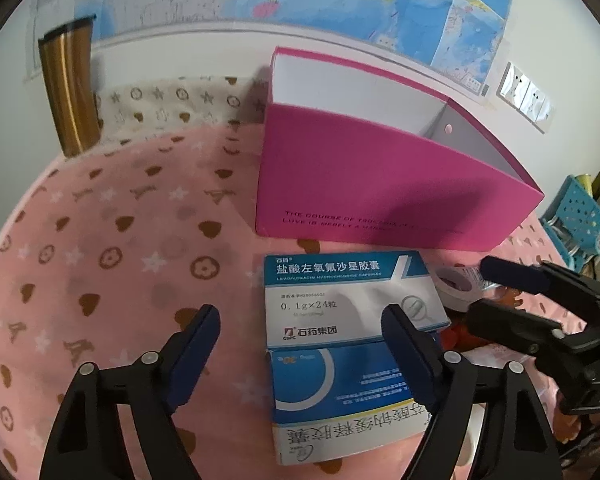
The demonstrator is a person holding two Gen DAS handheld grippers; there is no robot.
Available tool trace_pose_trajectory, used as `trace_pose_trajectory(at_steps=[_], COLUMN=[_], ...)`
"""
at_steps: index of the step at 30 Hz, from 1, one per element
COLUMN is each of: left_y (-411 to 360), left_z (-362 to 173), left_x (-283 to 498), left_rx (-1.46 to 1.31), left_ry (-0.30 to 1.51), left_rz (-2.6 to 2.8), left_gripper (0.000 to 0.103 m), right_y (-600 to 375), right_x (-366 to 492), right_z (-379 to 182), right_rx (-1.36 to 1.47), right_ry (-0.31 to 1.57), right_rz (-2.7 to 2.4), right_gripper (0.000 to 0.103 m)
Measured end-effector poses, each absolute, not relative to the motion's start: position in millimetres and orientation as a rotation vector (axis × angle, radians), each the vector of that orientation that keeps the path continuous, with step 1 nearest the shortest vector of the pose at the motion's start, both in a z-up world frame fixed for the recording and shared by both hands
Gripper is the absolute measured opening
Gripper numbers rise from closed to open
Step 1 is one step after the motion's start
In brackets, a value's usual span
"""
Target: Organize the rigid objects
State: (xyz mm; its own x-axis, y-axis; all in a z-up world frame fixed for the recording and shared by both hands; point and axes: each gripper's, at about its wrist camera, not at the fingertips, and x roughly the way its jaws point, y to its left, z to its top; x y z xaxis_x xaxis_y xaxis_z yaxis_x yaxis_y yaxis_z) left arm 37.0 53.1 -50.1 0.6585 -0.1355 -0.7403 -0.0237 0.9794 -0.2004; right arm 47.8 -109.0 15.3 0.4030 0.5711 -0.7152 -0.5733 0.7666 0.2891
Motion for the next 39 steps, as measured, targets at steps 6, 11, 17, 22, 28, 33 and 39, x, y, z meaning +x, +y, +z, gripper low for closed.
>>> trace_pose_trajectory(at_steps=[6, 11, 17, 22, 28, 33, 39], left_y=[57.4, 57.3, 59.5, 63.6, 63.4, 65.4, 57.8], left_z=[-55.7, -57.8, -63.7, -65.9, -65.7, -65.3, -57.4], left_x=[41.9, 46.0, 53.1, 54.6, 55.7, 55.4, 53.4], left_rx=[-0.211, -0.214, -0.222, -0.244, -0.233, -0.248, -0.219], left_ry=[0.876, 0.893, 0.929, 0.938, 0.939, 0.943, 0.931], left_rz=[-0.101, -0.144, -0.172, -0.193, -0.202, -0.206, -0.191], left_gripper=[0.074, 0.07, 0.068, 0.068, 0.063, 0.059, 0.059], right_y=[-94.6, -95.1, -96.0, -86.4, -78.2, -71.1, -77.7], right_x=[54.4, 64.6, 76.6, 83.8, 90.2, 89.8, 88.7], right_z=[-2.3, -12.7, -14.5, -16.9, -19.5, -19.8, -17.5], right_rx=[-0.004, 0.015, 0.034, 0.02, 0.01, -0.003, 0.062], right_ry=[0.993, 1.045, 1.073, 1.09, 1.114, 1.117, 1.095], right_rz=[0.793, 0.769, 0.765, 0.754, 0.734, 0.758, 0.769], right_gripper=[0.049, 0.049, 0.049, 0.049, 0.053, 0.066, 0.066])
